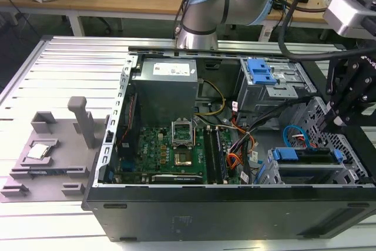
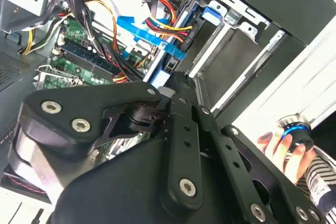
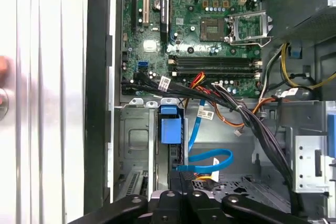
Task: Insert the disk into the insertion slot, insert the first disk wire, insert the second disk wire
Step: 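Insert the second disk wire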
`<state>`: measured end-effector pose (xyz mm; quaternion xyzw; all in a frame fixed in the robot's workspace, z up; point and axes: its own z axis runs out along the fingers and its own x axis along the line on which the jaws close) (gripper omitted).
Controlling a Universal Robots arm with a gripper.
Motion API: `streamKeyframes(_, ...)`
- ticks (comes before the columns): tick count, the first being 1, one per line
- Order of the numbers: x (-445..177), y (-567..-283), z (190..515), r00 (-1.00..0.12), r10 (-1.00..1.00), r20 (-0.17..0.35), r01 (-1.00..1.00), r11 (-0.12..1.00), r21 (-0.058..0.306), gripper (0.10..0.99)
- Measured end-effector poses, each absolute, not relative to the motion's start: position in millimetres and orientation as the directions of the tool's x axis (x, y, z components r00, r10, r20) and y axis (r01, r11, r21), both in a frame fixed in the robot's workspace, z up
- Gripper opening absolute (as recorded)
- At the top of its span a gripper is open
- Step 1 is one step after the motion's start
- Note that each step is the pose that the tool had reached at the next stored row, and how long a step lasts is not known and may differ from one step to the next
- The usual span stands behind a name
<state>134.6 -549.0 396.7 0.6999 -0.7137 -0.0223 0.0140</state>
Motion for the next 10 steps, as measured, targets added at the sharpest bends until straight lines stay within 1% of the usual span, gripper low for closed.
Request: streamKeyframes(10,134.6,-548.9,396.9,-0.020,-1.000,-0.011,-0.998,0.019,0.051,0.106)
